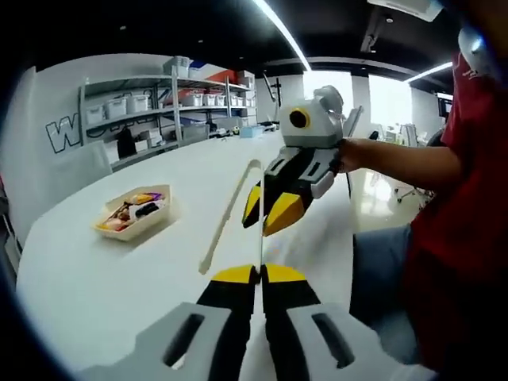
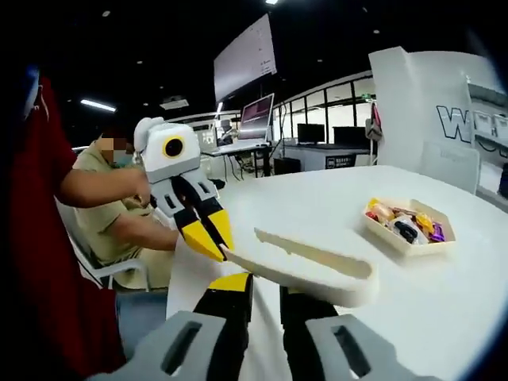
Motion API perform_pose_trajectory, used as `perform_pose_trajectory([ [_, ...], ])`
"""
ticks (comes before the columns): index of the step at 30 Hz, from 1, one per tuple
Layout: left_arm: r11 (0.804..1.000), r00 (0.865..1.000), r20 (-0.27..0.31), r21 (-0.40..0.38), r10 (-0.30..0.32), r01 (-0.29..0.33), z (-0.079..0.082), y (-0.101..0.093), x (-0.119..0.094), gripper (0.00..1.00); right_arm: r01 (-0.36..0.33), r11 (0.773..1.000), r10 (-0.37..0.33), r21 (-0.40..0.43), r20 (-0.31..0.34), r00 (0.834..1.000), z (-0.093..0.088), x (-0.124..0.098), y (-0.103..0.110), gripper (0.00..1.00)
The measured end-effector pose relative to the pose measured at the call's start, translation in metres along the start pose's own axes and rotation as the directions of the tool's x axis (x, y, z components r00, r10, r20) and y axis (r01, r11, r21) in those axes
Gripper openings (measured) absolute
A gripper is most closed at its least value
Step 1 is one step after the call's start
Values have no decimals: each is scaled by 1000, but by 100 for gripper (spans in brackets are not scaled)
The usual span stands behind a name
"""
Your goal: Place the target food into the container with the food tongs after gripping and lifting it, then release it inside without dropping or visibly crushing the food.
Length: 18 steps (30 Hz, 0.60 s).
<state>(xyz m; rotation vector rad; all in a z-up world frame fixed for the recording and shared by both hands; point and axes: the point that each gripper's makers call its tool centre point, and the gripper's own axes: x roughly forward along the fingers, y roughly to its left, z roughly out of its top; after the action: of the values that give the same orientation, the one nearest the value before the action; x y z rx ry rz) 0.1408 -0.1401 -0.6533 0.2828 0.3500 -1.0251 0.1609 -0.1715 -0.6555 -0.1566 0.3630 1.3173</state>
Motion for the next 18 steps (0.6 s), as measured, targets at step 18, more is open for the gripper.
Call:
perform_pose_trajectory([
  [18,998,997,-65,44,-43,46,-26,-3,10,1,80,996,-77,28,-90,993,-38,-1,-21,0],
])
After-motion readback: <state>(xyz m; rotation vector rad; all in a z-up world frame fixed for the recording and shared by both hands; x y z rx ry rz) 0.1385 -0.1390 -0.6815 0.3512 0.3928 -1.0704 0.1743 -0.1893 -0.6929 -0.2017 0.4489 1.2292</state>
